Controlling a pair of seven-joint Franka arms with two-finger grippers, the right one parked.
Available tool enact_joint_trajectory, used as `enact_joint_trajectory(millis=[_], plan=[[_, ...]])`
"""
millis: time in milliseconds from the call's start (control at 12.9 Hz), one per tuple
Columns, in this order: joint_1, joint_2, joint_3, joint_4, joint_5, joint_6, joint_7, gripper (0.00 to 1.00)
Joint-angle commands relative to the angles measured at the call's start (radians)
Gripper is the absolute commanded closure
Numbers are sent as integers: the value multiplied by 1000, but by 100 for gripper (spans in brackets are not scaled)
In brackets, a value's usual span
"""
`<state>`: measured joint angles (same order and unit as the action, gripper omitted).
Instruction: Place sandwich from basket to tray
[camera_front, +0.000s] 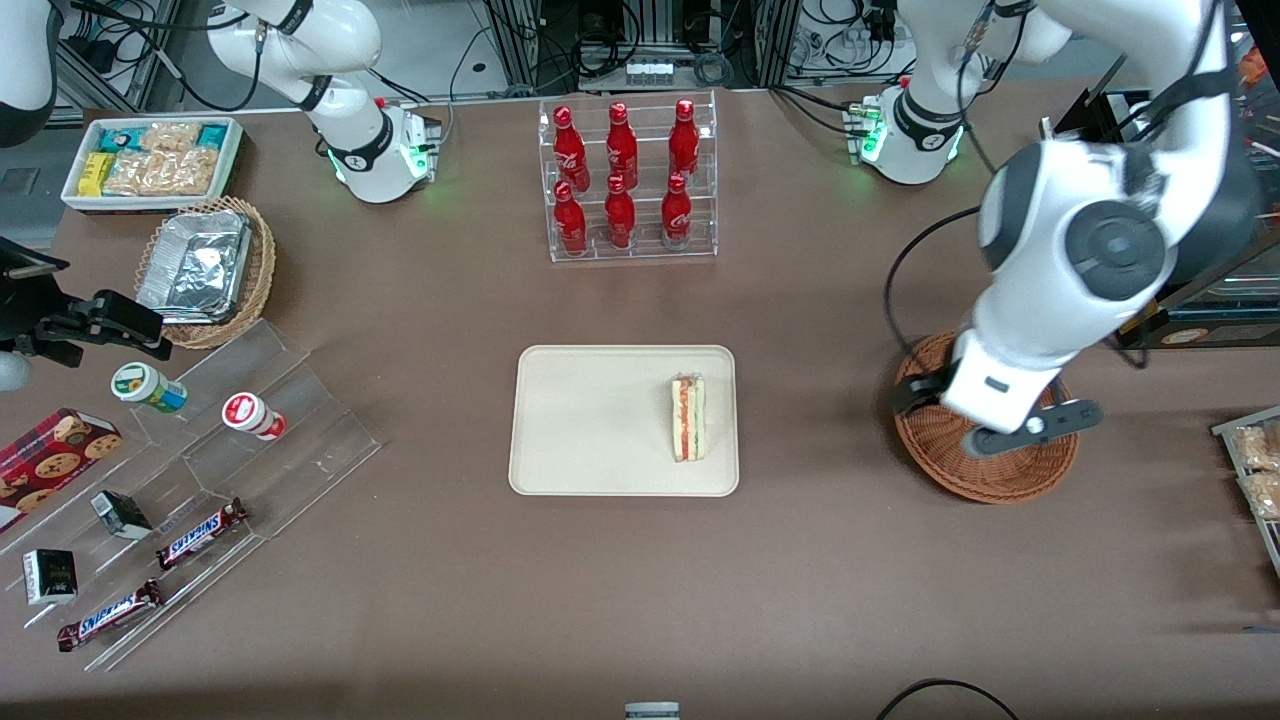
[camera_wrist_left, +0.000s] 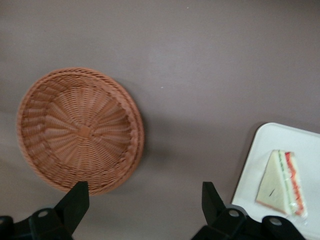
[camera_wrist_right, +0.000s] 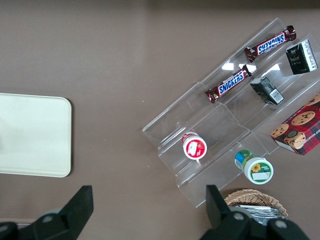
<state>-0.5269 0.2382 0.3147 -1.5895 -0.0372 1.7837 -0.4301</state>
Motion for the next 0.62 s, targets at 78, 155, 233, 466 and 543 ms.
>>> enact_joint_trajectory(millis=[78, 155, 233, 466, 543], plan=[[286, -89, -213, -3, 3, -119, 109, 0], [297, -111, -218, 11, 5, -153, 119, 0], [306, -135, -221, 14, 5, -173, 148, 0], [338, -217, -238, 5, 5, -222, 205, 0], [356, -229, -259, 8, 8, -245, 205, 0]])
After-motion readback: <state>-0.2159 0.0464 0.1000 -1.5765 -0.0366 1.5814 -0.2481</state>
